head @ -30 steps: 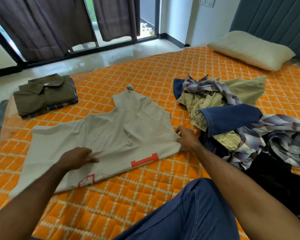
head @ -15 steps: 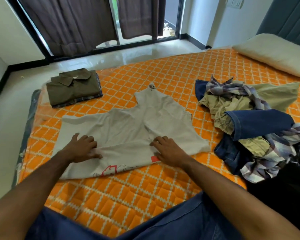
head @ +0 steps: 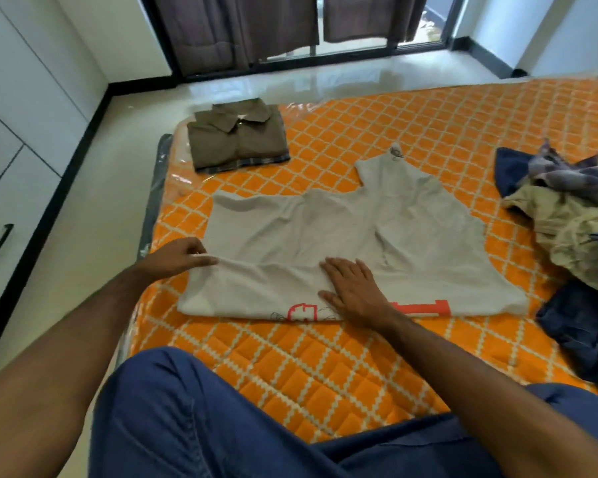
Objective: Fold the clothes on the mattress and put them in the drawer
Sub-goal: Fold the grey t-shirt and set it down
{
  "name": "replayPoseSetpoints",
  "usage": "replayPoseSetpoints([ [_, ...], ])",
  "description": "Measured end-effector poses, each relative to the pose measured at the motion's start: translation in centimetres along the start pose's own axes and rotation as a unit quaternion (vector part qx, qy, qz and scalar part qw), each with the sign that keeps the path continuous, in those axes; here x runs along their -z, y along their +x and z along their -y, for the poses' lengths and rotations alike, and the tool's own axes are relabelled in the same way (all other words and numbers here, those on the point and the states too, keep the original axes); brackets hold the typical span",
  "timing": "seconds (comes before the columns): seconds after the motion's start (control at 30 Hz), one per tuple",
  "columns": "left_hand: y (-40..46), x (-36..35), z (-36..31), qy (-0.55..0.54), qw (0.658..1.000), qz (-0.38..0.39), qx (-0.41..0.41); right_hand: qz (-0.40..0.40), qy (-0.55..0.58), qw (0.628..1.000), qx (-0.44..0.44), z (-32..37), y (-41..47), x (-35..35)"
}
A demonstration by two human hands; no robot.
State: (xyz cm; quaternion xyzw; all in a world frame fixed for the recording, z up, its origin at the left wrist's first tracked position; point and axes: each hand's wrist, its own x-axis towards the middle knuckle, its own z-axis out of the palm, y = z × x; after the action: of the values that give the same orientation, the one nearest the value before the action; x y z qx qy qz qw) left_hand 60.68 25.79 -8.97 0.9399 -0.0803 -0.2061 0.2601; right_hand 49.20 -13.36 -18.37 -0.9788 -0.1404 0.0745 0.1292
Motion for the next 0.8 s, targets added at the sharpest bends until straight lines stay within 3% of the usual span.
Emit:
replayPoseSetpoints([
  [0.1,-1.1,-0.7,2.7,-0.088,0.993,0.055,0.058,-0.03,0.037,0.997,-0.062,0.0,2.4,1.6],
  [0.23,-2.1,-1.7,3.6,-0.267,0.959,0.013,0.095,0.026,0.121,0.987,-0.106,-1.6,5.2,4.7],
  [0.3,-2.5,-2.4,3.2,-0.297,0.948,0.034,0.109,0.026,0.15,0.983,-0.101,-2.5,5.5,5.1],
  [0.5,-3.1,-2.9,2.8,-0.175,0.98,0.043,0.087,0.109,0.192,0.974,-0.042,-4.0,4.8,6.7],
  [0.63,-2.1,-2.4,3.2,-0.04,0.99,-0.021,0.132,0.037,0.146,0.988,-0.03,-4.7,4.7,6.4],
  [0.7,-1.0,-2.1,3.2,0.039,0.991,-0.1,0.084,-0.004,0.116,0.993,-0.001,-4.9,5.2,6.4],
  [0.8,2.3,-2.9,1.6,0.132,0.97,-0.189,-0.078,-0.001,0.064,0.998,0.009,-5.6,6.4,7.1],
])
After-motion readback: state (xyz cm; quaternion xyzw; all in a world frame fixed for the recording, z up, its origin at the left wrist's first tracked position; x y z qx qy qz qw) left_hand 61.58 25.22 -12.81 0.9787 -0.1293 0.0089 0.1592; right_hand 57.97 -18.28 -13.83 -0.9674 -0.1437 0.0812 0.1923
